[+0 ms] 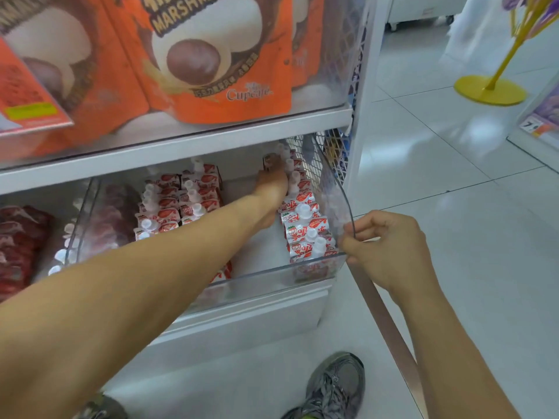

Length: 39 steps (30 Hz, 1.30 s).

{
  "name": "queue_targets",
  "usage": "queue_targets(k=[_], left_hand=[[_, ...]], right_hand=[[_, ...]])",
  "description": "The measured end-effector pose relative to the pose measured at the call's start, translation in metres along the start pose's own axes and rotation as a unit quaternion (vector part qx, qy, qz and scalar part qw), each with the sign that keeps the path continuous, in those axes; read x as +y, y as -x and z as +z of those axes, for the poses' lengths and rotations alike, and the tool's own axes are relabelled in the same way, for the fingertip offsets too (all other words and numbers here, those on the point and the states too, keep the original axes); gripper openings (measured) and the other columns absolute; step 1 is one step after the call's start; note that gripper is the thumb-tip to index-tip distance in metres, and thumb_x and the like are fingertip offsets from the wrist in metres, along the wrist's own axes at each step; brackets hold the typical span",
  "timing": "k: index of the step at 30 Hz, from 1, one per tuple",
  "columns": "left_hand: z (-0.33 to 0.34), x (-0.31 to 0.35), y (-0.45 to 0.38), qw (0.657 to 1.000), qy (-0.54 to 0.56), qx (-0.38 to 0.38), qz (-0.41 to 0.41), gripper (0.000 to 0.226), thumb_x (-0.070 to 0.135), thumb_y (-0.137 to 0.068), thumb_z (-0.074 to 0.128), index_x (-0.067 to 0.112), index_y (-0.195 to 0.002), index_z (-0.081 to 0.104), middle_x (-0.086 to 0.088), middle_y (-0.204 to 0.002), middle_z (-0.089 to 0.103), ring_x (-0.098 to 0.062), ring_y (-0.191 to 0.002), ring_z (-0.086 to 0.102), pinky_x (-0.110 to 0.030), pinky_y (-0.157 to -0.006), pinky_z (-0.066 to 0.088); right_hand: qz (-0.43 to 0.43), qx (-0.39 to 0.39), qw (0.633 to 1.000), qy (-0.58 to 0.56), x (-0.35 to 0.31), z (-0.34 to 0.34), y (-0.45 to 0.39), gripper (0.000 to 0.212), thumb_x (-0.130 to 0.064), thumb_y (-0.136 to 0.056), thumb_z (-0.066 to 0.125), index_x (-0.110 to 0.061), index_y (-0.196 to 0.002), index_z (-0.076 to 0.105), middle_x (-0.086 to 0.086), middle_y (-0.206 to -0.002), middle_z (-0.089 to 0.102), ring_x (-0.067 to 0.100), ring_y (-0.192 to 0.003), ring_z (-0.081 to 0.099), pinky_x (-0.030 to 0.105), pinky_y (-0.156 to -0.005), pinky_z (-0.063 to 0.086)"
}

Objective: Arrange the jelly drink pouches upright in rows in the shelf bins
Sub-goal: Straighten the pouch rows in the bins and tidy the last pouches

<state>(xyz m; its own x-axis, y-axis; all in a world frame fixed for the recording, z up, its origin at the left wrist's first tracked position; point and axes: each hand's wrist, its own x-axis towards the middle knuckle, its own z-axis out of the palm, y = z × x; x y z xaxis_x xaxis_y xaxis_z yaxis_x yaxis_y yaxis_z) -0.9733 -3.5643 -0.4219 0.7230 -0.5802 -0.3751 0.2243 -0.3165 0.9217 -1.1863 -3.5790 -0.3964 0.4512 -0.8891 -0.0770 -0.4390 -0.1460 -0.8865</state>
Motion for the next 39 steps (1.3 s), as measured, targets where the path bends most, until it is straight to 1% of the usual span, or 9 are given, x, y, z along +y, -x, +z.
queue_targets(k=[3, 6, 9, 15, 22, 26, 31, 35, 39], left_hand=[[0.005, -0.021, 0.016, 0.999, -0.021, -0.029, -0.04, 0.079, 0.066, -0.075, 0.046, 0.012, -0.132, 0.052, -0.008, -0.127, 0.062, -0.031, -0.113, 0.06, -0.041, -0.098, 0.046], [0.013, -0.034, 0.034, 0.99, 0.04, -0.082, -0.104, 0.086, 0.065, -0.068, 0.053, 0.017, -0.138, 0.038, -0.009, -0.128, 0.06, -0.029, -0.105, 0.065, -0.047, -0.088, 0.053], [0.011, -0.018, 0.052, 0.984, 0.076, -0.125, -0.1, 0.053, 0.044, -0.092, 0.049, 0.012, -0.134, 0.043, -0.008, -0.115, 0.065, -0.022, -0.09, 0.071, -0.031, -0.065, 0.058], [-0.018, 0.0, 0.087, 0.979, -0.093, -0.163, -0.083, 0.024, 0.029, -0.097, 0.052, 0.017, -0.115, 0.059, 0.005, -0.099, 0.062, -0.016, -0.087, 0.06, -0.035, -0.087, 0.046], [-0.008, 0.0, 0.105, 0.973, -0.138, -0.175, -0.065, 0.028, 0.041, -0.092, 0.06, 0.025, -0.11, 0.046, 0.011, -0.092, 0.057, -0.002, -0.076, 0.054, -0.019, -0.063, 0.049], [-0.042, 0.012, 0.12, 0.939, -0.296, -0.174, 0.026, 0.064, 0.054, -0.084, 0.063, 0.017, -0.134, 0.047, 0.003, -0.121, 0.058, -0.018, -0.109, 0.06, -0.038, -0.09, 0.054], [-0.143, 0.033, 0.157, 0.877, -0.443, -0.075, 0.172, 0.035, 0.048, -0.077, 0.072, 0.029, -0.106, 0.063, 0.014, -0.097, 0.067, -0.003, -0.08, 0.065, -0.029, -0.079, 0.054], [-0.177, 0.021, 0.151, 0.773, -0.618, -0.078, 0.118, 0.052, 0.047, -0.07, 0.079, 0.024, -0.113, 0.062, 0.009, -0.098, 0.065, -0.009, -0.082, 0.063, -0.028, -0.076, 0.052], [-0.178, 0.012, 0.139, 0.77, -0.613, -0.119, 0.13, 0.041, 0.036, -0.072, 0.082, 0.023, -0.108, 0.068, 0.007, -0.096, 0.07, -0.011, -0.083, 0.063, -0.024, -0.074, 0.051]], right_hand=[[0.002, -0.001, 1.0, -0.012, 0.002, 0.0, 0.0, 0.012, -0.016, -0.07, 0.084, -0.023, -0.073, 0.075, -0.009, -0.065, 0.072, 0.015, -0.062, 0.072, 0.044, -0.072, 0.061], [-0.006, 0.006, 1.0, -0.005, 0.002, 0.002, 0.001, 0.013, -0.016, -0.07, 0.084, -0.024, -0.072, 0.074, -0.011, -0.064, 0.071, 0.014, -0.061, 0.071, 0.043, -0.07, 0.061], [-0.007, 0.003, 1.0, -0.001, 0.001, 0.001, -0.002, 0.015, -0.014, -0.069, 0.084, -0.023, -0.07, 0.073, -0.009, -0.063, 0.07, 0.016, -0.061, 0.071, 0.043, -0.069, 0.061], [0.001, -0.004, 1.0, -0.018, 0.005, 0.001, 0.001, 0.013, -0.017, -0.071, 0.085, -0.023, -0.076, 0.074, -0.008, -0.066, 0.072, 0.015, -0.063, 0.072, 0.043, -0.07, 0.061], [-0.002, 0.012, 1.0, 0.027, -0.002, 0.003, -0.002, 0.017, -0.013, -0.068, 0.085, -0.021, -0.072, 0.071, -0.003, -0.064, 0.071, 0.019, -0.062, 0.071, 0.043, -0.069, 0.061], [0.047, -0.017, 0.999, 0.008, -0.016, -0.002, 0.004, 0.017, -0.018, -0.069, 0.086, -0.019, -0.077, 0.072, -0.002, -0.071, 0.072, 0.018, -0.068, 0.071, 0.042, -0.074, 0.06], [-0.132, 0.192, 0.972, 0.0, -0.056, 0.006, 0.05, 0.006, -0.02, -0.082, 0.072, -0.022, -0.085, 0.067, -0.011, -0.077, 0.068, 0.003, -0.068, 0.065, 0.021, -0.068, 0.053], [-0.176, -0.092, 0.98, -0.018, -0.072, 0.061, 0.06, 0.019, -0.022, -0.081, 0.077, -0.024, -0.099, 0.069, -0.012, -0.091, 0.069, 0.003, -0.082, 0.066, 0.024, -0.074, 0.057], [-0.144, -0.262, 0.95, 0.087, -0.08, 0.096, 0.036, 0.067, -0.045, -0.076, 0.078, -0.032, -0.135, 0.048, -0.005, -0.132, 0.055, 0.009, -0.112, 0.059, 0.036, -0.095, 0.052]])
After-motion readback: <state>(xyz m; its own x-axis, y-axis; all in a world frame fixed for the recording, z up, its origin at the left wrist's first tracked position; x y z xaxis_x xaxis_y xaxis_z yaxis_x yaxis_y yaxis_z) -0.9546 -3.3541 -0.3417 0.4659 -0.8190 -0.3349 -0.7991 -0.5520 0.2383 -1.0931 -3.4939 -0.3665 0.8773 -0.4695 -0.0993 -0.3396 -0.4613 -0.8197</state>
